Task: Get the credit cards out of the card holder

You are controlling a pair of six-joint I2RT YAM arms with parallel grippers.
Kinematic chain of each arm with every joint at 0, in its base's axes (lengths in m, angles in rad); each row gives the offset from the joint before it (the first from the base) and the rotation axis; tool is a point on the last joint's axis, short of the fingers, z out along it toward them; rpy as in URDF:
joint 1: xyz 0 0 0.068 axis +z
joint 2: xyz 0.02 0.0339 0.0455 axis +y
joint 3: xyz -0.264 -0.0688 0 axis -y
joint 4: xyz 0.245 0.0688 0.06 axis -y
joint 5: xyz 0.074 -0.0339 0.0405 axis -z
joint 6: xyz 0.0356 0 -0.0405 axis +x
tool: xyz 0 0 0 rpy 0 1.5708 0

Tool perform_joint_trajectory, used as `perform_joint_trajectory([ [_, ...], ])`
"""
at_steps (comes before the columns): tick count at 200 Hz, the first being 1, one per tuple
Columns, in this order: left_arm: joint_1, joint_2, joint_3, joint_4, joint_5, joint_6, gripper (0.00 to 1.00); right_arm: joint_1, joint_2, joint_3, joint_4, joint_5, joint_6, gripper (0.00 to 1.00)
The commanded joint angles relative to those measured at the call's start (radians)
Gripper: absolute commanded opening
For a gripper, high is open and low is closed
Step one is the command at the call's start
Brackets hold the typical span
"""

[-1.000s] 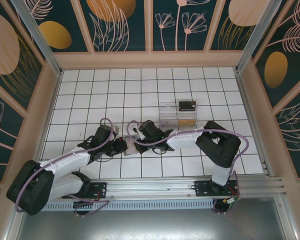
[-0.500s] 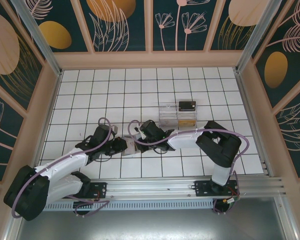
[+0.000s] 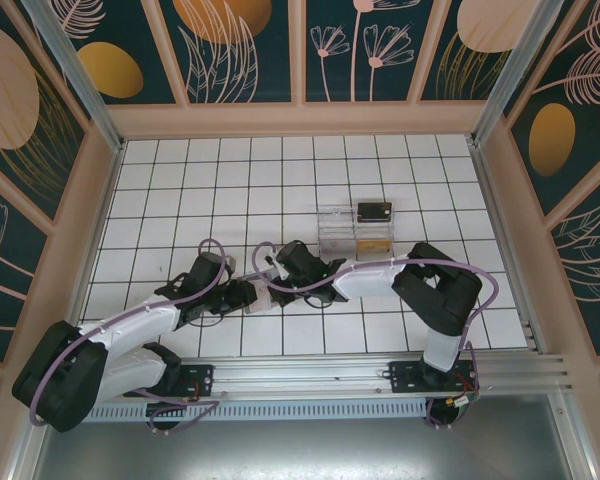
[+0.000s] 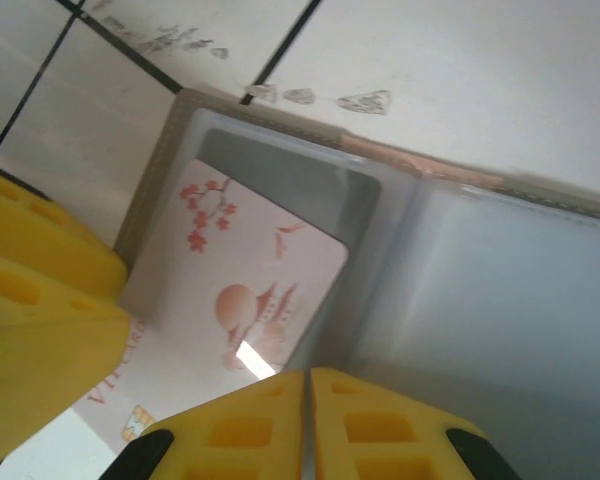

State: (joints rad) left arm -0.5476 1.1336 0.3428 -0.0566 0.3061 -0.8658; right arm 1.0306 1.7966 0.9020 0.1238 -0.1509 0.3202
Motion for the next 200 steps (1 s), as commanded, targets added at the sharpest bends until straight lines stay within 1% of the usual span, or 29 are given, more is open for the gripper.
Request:
perform_joint_trajectory([
  [1,0.002,0.0,-0.008,-0.012,-0.006,0.007,0.36,0.013,0.001,0.041,-0.015,0.01,-0.026,0.13],
  [47,0.002,-0.006,-0.017,-0.006,0.008,0.008,0.32,0.013,0.039,0.049,-0.023,0.017,-0.024,0.13],
  [118,0.002,0.021,-0.021,0.018,0.027,0.01,0.32,0.013,0.067,0.056,-0.017,0.004,-0.019,0.13],
  [200,0.002,-0.008,-0.024,-0.015,-0.001,0.009,0.3,0.014,0.083,0.075,-0.014,-0.015,-0.021,0.13],
])
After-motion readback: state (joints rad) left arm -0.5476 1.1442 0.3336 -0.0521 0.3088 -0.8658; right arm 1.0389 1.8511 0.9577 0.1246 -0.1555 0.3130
